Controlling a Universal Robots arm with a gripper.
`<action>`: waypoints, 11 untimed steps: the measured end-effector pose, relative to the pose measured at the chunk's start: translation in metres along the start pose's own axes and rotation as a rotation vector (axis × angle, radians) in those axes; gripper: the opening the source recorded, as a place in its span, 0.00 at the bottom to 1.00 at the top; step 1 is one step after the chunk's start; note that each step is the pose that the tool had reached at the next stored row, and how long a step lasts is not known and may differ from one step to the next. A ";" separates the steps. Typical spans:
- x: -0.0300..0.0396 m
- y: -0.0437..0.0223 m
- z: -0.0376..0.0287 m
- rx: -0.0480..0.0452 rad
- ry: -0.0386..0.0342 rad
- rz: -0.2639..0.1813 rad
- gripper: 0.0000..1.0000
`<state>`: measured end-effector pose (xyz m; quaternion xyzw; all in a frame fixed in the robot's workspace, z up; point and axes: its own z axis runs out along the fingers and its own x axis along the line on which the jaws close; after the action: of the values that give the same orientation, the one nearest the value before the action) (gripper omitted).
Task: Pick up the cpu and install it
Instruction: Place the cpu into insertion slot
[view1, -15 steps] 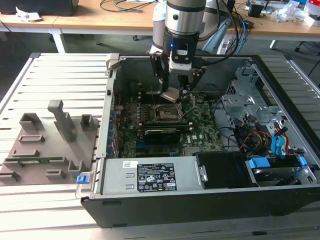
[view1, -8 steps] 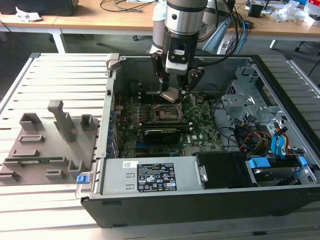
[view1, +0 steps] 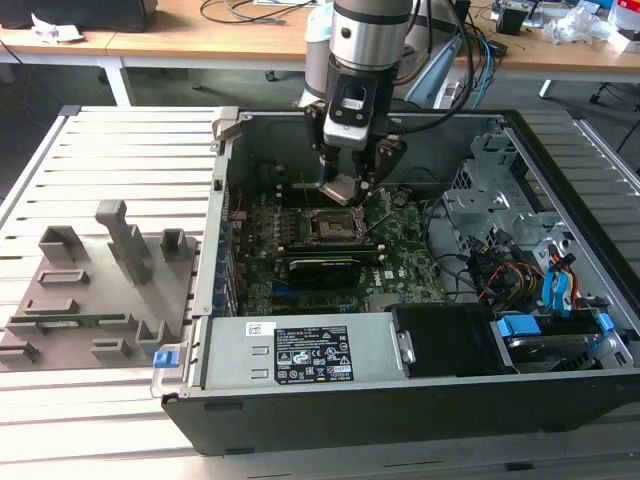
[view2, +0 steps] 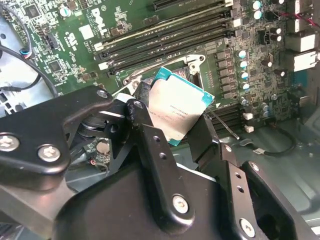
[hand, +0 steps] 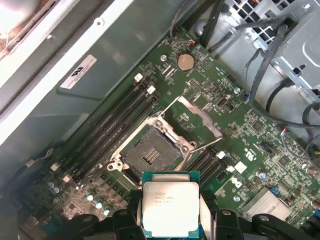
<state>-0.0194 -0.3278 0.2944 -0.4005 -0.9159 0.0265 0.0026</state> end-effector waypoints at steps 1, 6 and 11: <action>0.0000 0.0000 0.0001 0.0004 0.0005 0.013 0.55; 0.0000 0.0000 0.0002 0.0017 0.0035 0.078 0.55; 0.0000 0.0000 0.0004 0.0028 0.0056 0.126 0.55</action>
<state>-0.0194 -0.3278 0.2939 -0.4574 -0.8889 0.0268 0.0040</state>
